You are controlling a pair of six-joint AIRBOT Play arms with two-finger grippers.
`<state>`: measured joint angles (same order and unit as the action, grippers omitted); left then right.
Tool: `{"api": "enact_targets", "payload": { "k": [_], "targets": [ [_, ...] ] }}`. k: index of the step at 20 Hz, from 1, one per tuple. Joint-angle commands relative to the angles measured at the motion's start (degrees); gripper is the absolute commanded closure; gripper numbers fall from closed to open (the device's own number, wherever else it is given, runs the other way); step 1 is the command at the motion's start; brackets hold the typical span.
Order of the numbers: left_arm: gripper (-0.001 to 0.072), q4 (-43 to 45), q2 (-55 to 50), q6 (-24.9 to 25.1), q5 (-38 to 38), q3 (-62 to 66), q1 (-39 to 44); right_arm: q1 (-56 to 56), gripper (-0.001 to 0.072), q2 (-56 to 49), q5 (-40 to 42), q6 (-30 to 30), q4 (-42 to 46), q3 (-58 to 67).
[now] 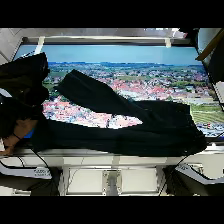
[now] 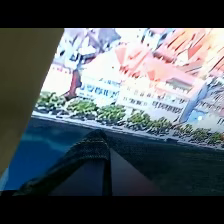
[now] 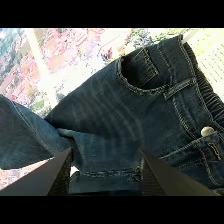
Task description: Fold the clothes and pants, and hang the long-sleeved shirts on hangers.
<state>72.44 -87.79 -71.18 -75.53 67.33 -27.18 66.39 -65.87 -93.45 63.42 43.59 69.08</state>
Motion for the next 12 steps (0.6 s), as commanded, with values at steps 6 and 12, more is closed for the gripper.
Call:
{"api": "enact_targets", "payload": {
  "k": [6,12],
  "targets": [
    [0.0692,6.03,6.47,-7.82,1.44,4.61,-0.11,-0.09,0.026,-0.98,7.04,-4.39,18.86,-6.23],
    [0.0693,6.8,10.97,-11.37,2.82,4.61,-0.04,-7.61,0.025,-11.15,12.35,-9.18,19.06,-12.24]
  ]
}}
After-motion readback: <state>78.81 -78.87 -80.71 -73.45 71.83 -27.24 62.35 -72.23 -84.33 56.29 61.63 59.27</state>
